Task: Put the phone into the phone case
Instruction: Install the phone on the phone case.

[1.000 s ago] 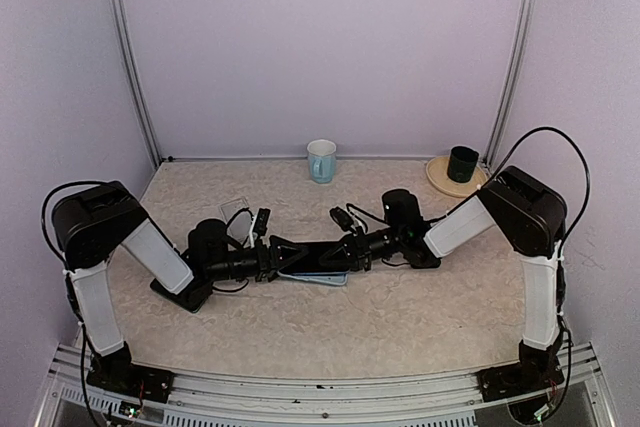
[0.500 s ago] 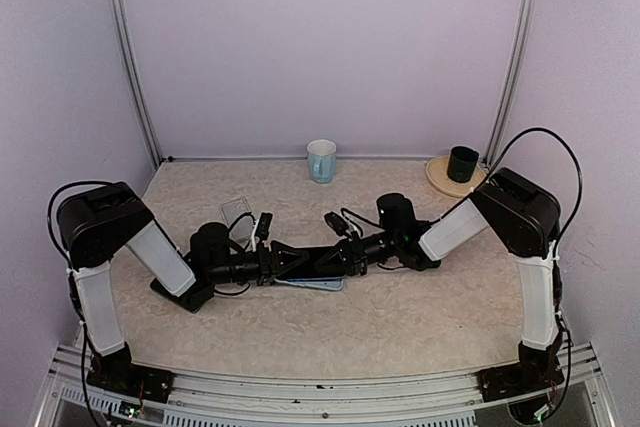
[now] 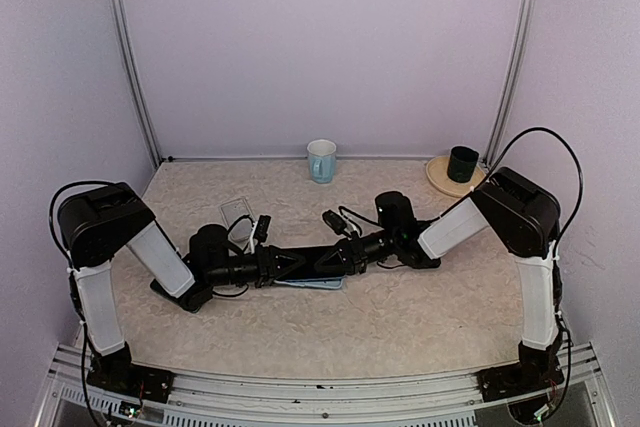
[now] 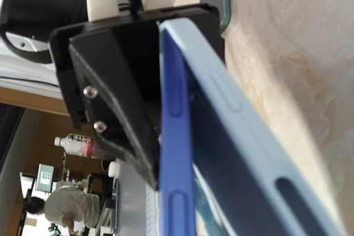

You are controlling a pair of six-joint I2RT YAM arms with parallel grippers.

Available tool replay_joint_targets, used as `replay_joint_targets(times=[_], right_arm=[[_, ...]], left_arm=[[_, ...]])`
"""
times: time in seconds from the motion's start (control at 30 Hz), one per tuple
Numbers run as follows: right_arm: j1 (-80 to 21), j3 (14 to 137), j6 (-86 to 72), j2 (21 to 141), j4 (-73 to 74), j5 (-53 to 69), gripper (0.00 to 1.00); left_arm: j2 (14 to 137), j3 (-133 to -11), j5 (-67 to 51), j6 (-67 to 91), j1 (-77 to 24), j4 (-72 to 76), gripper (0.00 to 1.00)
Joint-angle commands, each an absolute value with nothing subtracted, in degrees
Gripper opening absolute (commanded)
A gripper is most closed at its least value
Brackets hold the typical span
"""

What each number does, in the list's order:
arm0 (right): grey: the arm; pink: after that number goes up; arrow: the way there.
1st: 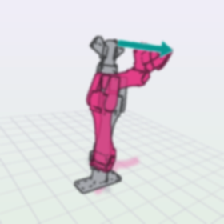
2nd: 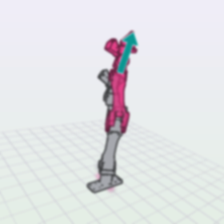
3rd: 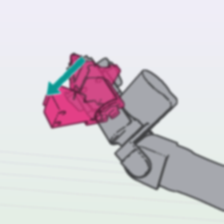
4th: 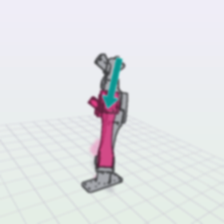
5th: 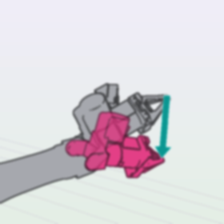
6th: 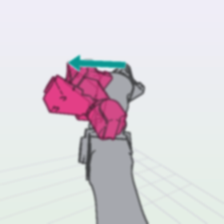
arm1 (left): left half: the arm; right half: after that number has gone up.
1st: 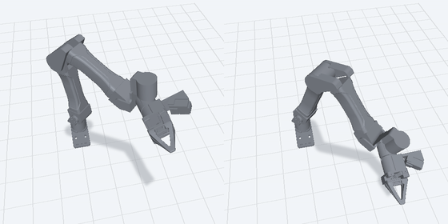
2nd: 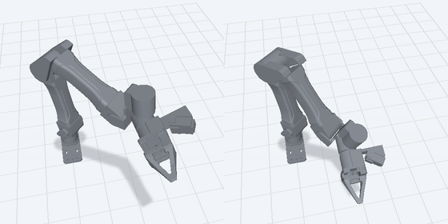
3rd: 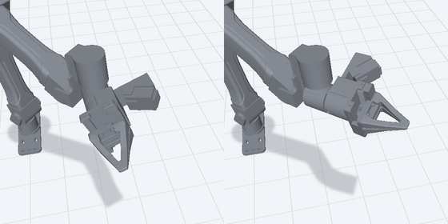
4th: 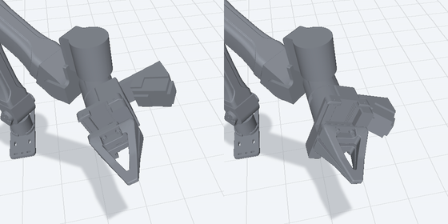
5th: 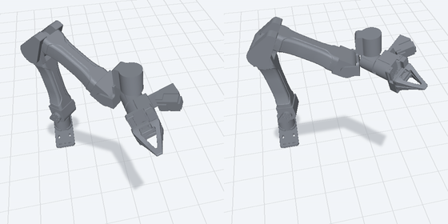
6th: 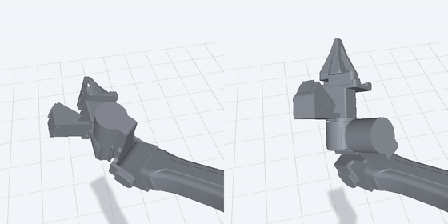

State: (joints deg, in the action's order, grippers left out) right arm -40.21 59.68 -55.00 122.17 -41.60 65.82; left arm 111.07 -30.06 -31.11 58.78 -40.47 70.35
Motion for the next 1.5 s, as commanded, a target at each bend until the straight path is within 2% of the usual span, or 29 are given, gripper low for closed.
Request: replay_joint_targets(times=[0.0, 0.3, 0.7, 1.03, 1.47], right_arm=[[-40.46, 61.30, -54.69, 123.03, -40.70, 64.74, 0.00], [-39.92, 60.67, -53.07, 121.88, -38.54, 64.25, 0.13], [-38.49, 61.03, -47.04, 118.36, -29.39, 62.65, 0.29], [-37.47, 62.47, -39.07, 113.18, -16.37, 59.77, 0.36], [-35.58, 60.97, -33.23, 108.15, -7.50, 57.10, 0.39]], left_arm=[[111.42, -29.80, -33.13, 58.16, -40.79, 75.26, 0.28], [111.71, -29.91, -33.48, 58.76, -40.61, 76.25, 0.17], [111.84, -29.63, -33.48, 59.16, -40.61, 77.16, 0.06], [111.97, -29.81, -33.57, 59.51, -40.52, 77.74, 0.02], [112.21, -29.98, -33.97, 60.19, -40.34, 78.96, 0.00]])
